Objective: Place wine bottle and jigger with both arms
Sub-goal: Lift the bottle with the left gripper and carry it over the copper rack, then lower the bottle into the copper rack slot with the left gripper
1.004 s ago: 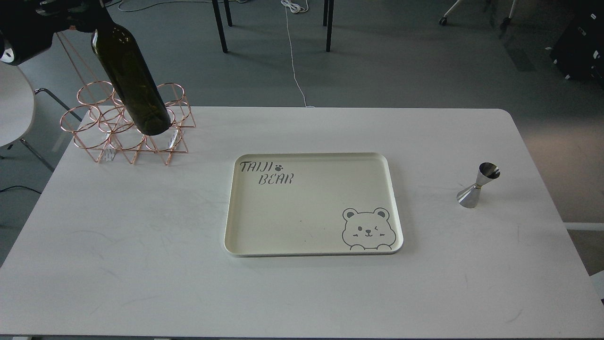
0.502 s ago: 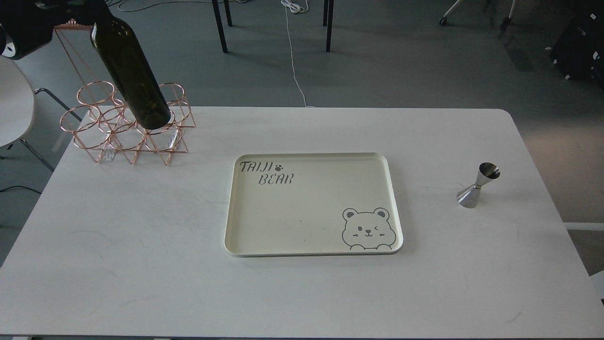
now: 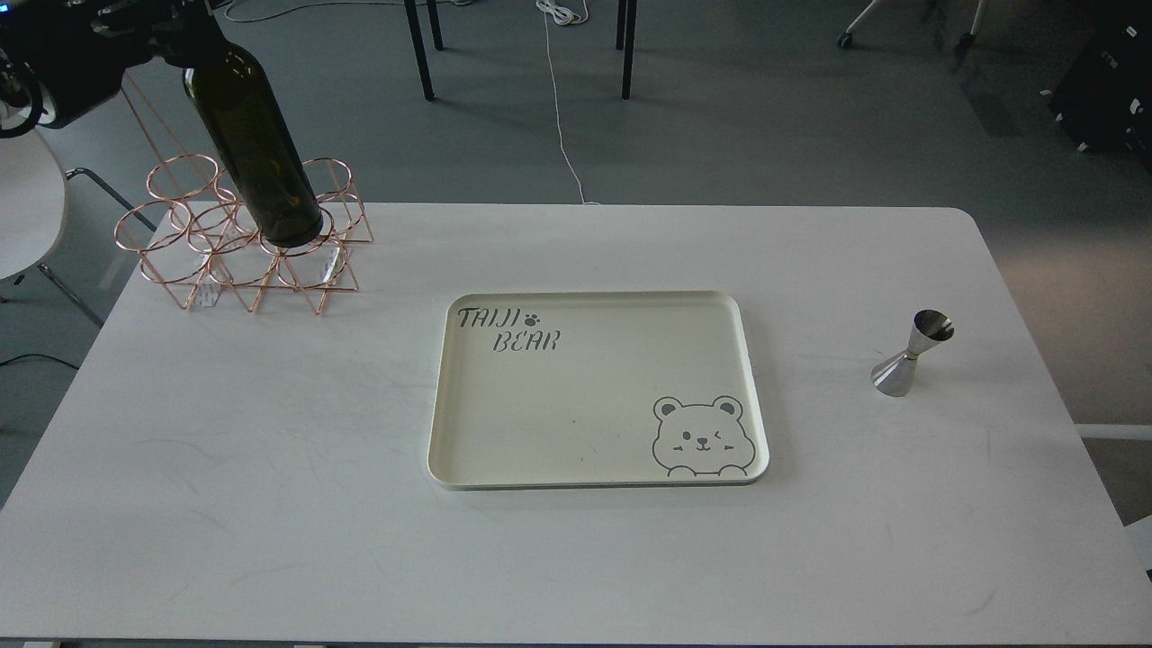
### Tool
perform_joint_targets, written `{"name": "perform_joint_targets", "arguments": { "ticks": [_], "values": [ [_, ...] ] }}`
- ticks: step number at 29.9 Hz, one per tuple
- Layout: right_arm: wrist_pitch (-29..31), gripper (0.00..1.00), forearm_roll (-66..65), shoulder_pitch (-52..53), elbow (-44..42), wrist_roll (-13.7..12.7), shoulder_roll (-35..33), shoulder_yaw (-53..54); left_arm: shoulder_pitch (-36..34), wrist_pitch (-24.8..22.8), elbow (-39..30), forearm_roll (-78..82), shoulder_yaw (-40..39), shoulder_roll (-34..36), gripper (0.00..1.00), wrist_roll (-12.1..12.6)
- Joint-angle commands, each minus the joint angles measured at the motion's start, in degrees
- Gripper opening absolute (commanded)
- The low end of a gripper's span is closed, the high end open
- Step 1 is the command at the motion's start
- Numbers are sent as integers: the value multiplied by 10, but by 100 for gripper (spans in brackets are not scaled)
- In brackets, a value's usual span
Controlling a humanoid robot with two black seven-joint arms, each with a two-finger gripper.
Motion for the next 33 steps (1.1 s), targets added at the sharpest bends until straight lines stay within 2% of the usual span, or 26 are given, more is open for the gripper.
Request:
{"name": "perform_joint_targets", "arguments": {
  "ticks": [1, 11, 15, 30, 31, 32, 33],
  "values": [
    [0, 96, -1, -1, -1, 0, 0, 0, 2, 0, 0, -1, 2, -1, 22, 0],
    [0, 96, 0, -3, 0, 0, -1, 1, 5, 2, -3, -5, 23, -13, 25, 0],
    [0, 96, 0, -3, 0, 0, -1, 1, 8, 2, -2, -5, 24, -29, 35, 3],
    [-3, 96, 0, -4, -1, 0, -1, 3, 18, 13, 3, -8, 61, -34, 47, 2],
    [-3, 96, 0, -4, 0, 0, -1, 3, 18, 13, 3, -8, 61, -35, 48, 2],
    [-3, 96, 0, -4, 0, 0, -1, 3, 18, 13, 3, -8, 61, -35, 55, 3],
    [-2, 96, 0, -4, -1, 0, -1, 3, 18, 13, 5, -8, 61, -35, 66, 4]
  ]
}}
